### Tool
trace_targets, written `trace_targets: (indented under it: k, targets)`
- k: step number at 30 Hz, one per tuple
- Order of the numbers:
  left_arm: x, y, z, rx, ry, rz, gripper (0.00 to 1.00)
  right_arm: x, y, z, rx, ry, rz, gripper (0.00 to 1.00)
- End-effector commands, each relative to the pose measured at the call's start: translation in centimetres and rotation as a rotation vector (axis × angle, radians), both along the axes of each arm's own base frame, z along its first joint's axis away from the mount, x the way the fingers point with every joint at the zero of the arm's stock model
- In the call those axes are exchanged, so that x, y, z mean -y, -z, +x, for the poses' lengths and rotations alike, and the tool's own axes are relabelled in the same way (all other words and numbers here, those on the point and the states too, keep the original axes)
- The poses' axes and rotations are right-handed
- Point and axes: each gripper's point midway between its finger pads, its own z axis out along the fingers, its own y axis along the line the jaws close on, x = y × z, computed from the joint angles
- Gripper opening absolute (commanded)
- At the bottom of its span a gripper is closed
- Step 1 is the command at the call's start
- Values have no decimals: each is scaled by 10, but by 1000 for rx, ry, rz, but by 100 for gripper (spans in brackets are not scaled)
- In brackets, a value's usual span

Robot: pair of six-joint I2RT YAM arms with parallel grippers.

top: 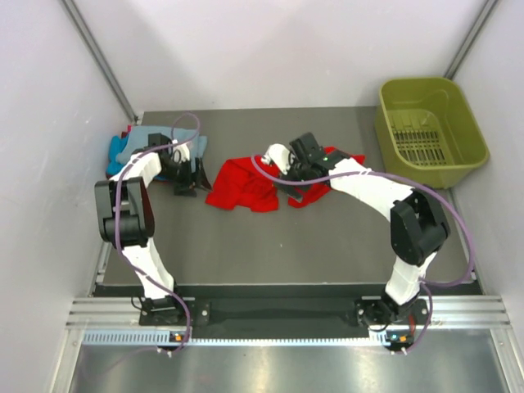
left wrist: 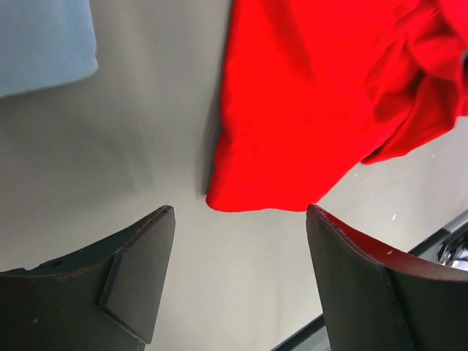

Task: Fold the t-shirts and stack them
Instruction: Flatten the tshirt out

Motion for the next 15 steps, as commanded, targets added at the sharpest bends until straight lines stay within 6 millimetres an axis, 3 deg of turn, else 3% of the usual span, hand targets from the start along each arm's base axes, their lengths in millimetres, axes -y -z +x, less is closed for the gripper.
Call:
trace_targets:
  k: [1, 4, 7, 10, 11, 12, 15]
  targets:
    - [1, 6, -6, -23, 38, 5, 77, 13, 9, -5, -7, 5, -44, 78]
    - [9, 8, -11, -45, 67, -33, 72, 20, 24, -9, -35, 30, -73, 77]
    - [28, -7, -17, -12, 154, -32, 70, 24, 32, -10, -44, 48, -82, 76]
    - [54, -20, -26, 76, 304, 105, 73, 24, 37, -9, -53, 60, -77, 76]
    - [49, -14, -27, 85, 327, 228, 74, 23, 39, -9, -57, 64, -77, 76]
    - [69, -14, -34, 113, 410, 283, 74, 21, 39, -8, -58, 66, -68, 76]
    - [81, -10, -36, 174, 497, 430, 71, 16, 38, -4, -60, 70, -54, 76]
